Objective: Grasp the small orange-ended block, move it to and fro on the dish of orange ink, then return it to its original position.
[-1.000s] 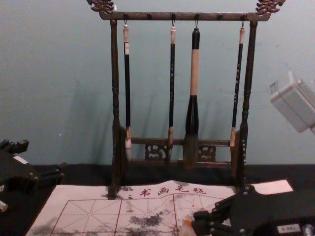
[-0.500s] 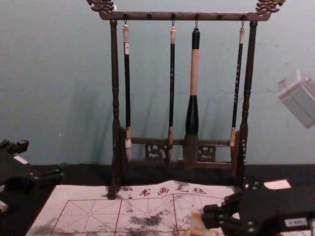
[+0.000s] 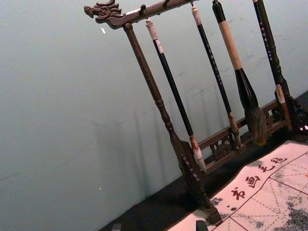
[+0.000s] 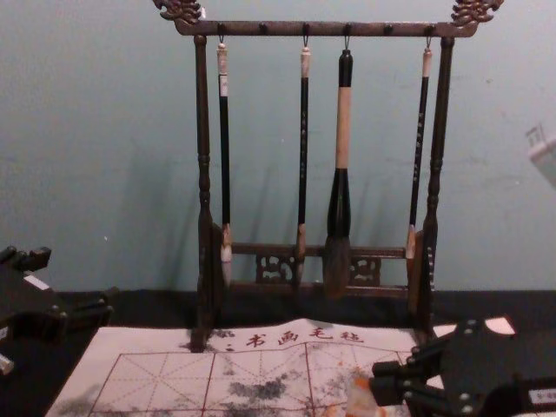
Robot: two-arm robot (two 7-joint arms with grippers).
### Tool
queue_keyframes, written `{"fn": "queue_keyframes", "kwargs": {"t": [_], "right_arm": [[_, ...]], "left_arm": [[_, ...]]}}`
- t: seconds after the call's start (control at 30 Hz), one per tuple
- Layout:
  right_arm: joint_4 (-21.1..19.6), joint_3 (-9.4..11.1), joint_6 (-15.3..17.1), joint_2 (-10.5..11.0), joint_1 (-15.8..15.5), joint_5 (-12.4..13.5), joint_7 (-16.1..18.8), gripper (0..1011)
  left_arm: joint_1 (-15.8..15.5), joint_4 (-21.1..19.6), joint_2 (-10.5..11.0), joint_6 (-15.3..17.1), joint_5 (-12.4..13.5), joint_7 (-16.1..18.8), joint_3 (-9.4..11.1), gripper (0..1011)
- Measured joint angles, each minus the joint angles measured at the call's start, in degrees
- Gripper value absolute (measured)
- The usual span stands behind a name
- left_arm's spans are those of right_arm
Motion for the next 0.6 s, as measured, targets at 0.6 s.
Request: {"fn": "queue_keyframes", "kwargs": {"t": [0.6], "right_arm": [[-4.5, 4.8, 0.3, 2.9, -3.9, 3.8, -3.1, 49]], "left_arm": [[0.0, 0.0, 0.0, 0.0, 0.0, 0.0, 0.0, 1001]]}}
